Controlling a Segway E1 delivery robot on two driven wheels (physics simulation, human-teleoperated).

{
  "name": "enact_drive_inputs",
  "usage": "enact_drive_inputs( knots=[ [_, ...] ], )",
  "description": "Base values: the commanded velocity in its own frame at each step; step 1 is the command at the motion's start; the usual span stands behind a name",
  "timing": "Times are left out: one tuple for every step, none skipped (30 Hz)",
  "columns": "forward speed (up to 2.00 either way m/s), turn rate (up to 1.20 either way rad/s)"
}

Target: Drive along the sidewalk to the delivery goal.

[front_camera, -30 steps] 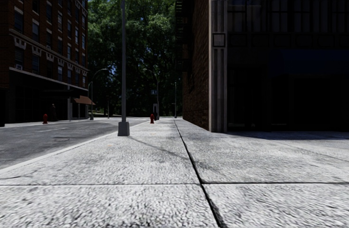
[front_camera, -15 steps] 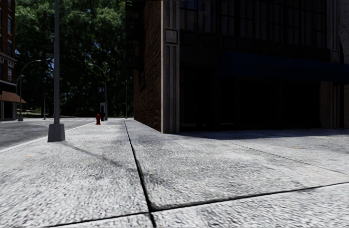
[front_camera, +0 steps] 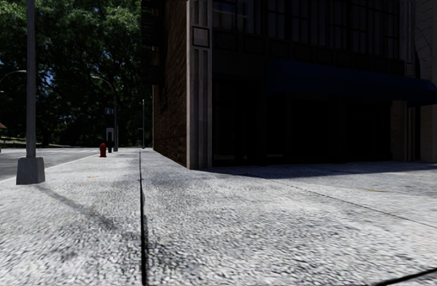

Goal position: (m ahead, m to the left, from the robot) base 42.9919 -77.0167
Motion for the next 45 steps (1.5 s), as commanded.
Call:
enact_drive_inputs(
  knots=[
    [1.20,0.00],
    [1.20,0.00],
    [1.20,0.00],
    [1.20,0.00],
    [1.20,0.00],
    [1.20,0.00],
    [1.20,0.00],
    [1.20,0.00],
    [1.20,0.00],
    [1.20,0.00],
    [1.20,0.00],
    [1.20,0.00],
    [1.20,0.00],
    [1.20,0.00],
    [1.20,0.00],
    [1.20,-0.01],
    [1.20,-0.01],
    [1.20,0.00],
    [1.20,0.00],
    [1.20,0.00],
    [1.20,0.00],
    [1.20,0.00],
    [1.20,0.00],
    [1.20,0.00],
    [1.20,0.00],
    [1.20,0.00],
    [1.20,0.00],
    [1.20,0.08],
    [1.20,0.08],
    [1.20,0.25],
    [1.20,0.54],
    [1.20,1.20],
    [1.20,1.20],
    [1.20,1.20],
    [1.20,0.74],
    [1.20,0.40],
    [1.20,0.40],
    [1.20,0.36],
    [1.20,0.35],
    [1.20,0.67],
    [1.20,1.20],
    [1.20,1.20],
    [1.20,1.20],
    [1.20,1.20],
    [1.20,1.20]
  ],
)
